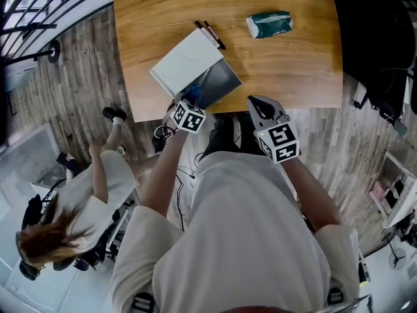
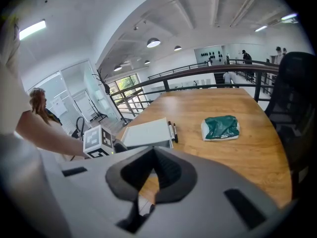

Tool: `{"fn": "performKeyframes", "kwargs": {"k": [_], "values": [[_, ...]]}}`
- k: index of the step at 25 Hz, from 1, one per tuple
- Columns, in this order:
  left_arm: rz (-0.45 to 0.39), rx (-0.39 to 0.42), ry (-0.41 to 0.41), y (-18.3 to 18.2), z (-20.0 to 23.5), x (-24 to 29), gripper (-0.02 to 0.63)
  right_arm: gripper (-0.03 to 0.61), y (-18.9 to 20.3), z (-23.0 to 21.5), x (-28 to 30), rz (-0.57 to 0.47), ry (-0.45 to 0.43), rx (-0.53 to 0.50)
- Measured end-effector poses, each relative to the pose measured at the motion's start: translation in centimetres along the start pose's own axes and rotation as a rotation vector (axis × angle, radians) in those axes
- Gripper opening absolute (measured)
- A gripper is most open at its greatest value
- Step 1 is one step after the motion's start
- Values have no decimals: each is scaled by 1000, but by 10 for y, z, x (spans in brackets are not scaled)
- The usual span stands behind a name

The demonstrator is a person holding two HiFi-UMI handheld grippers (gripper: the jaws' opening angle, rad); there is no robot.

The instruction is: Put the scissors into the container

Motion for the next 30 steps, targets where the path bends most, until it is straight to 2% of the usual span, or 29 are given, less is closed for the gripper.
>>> {"fn": "performKeyframes", "kwargs": {"k": [5,15,22,28,30], "values": [[35,5,-21,1,-1,2,75,0,-2,-5,1,-1,-23,-11],[35,-18,-61,-1,0,-1,83,0,-7,-13,3,12,-75,-42],[11,-74,-84,-6,-1,-9,106,0,-14,-22,4,13,-117,-88],[-33,-150,-155,-6,-5,-39,98,0,-25,-25,-5,-1,-150,-141],[-63,-183,-191,-7,-5,-53,75,0,-30,-25,-7,-6,-161,-162]]}}
Point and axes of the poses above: the fingertips, and each gripper's own axes: x forward along the fingers, z to its left, y out of its underside, the point moved 9 cm from there along -x, backward along the fingers, and after that the axes turned 6 degrees about x, right-handed, at the moved point
